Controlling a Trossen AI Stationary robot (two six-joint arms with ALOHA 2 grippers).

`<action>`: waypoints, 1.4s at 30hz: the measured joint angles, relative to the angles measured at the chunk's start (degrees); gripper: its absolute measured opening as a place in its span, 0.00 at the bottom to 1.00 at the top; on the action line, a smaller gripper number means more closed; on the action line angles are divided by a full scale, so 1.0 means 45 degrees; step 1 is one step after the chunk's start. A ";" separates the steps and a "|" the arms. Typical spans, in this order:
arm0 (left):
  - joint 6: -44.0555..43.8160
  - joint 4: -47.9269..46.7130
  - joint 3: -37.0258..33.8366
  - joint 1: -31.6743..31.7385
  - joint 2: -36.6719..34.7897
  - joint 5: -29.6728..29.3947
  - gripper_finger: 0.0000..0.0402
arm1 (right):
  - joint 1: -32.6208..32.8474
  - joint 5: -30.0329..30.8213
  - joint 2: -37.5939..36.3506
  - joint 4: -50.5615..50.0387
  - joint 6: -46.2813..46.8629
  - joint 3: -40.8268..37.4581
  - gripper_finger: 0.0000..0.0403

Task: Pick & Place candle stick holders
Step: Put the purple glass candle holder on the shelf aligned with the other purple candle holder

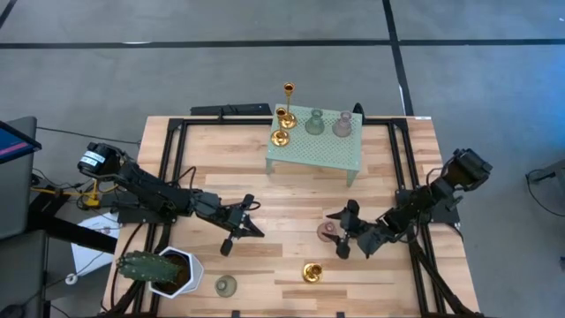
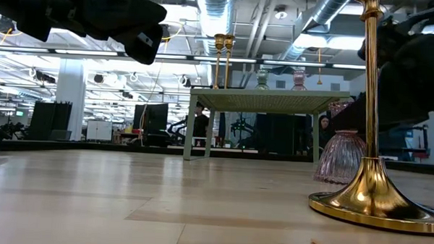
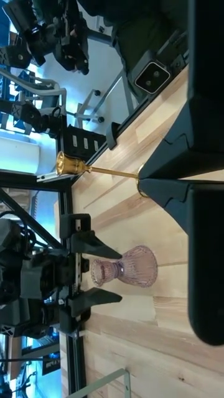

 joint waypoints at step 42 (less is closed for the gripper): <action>-0.0005 -0.0392 0.0000 0.0000 0.0005 0.0000 0.02 | -0.1019 -0.0598 -0.5469 -0.8596 -0.1328 0.3955 0.30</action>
